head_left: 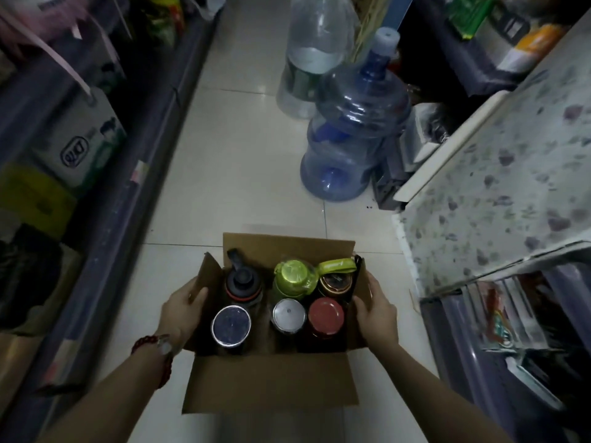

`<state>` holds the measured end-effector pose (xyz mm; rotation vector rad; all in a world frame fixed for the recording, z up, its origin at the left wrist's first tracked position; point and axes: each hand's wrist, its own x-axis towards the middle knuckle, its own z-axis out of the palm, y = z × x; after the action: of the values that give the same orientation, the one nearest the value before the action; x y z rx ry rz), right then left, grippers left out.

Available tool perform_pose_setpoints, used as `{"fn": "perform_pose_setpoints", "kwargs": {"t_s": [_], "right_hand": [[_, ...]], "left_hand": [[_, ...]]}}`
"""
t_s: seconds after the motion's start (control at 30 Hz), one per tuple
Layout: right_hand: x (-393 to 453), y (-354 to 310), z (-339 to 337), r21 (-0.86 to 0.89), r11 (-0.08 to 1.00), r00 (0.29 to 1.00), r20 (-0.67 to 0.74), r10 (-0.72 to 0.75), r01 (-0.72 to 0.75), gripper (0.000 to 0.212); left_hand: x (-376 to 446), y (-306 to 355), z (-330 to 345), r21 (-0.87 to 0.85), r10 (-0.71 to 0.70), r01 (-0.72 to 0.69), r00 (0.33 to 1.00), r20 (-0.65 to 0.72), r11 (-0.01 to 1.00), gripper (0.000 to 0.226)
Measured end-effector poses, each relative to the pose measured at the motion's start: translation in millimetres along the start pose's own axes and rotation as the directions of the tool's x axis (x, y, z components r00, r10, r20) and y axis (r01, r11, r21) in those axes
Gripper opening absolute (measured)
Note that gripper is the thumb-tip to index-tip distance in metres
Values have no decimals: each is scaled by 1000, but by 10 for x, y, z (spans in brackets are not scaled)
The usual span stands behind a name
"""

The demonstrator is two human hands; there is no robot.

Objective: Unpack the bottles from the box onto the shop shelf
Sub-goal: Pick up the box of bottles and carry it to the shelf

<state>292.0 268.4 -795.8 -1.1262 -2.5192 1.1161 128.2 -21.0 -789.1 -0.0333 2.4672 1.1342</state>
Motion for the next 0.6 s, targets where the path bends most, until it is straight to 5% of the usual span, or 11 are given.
{"fn": "perform_pose_setpoints", "kwargs": {"t_s": [0.17, 0.4, 0.53, 0.6], "right_hand": [[173, 214, 173, 25, 998, 998, -28, -64, 65, 59], [203, 451, 140, 100, 995, 998, -56, 30, -24, 60], [218, 393, 94, 121, 973, 980, -8, 198, -195, 66], [213, 233, 93, 4, 990, 981, -135, 141, -141, 67]], "left_hand": [[301, -279, 101, -149, 5, -2, 1000, 19, 989, 30], [416, -409, 11, -306, -87, 121, 989, 120, 944, 24], [341, -270, 73, 78, -108, 117, 988, -108, 990, 56], [257, -73, 94, 181, 20, 27, 967, -256, 983, 67]]}}
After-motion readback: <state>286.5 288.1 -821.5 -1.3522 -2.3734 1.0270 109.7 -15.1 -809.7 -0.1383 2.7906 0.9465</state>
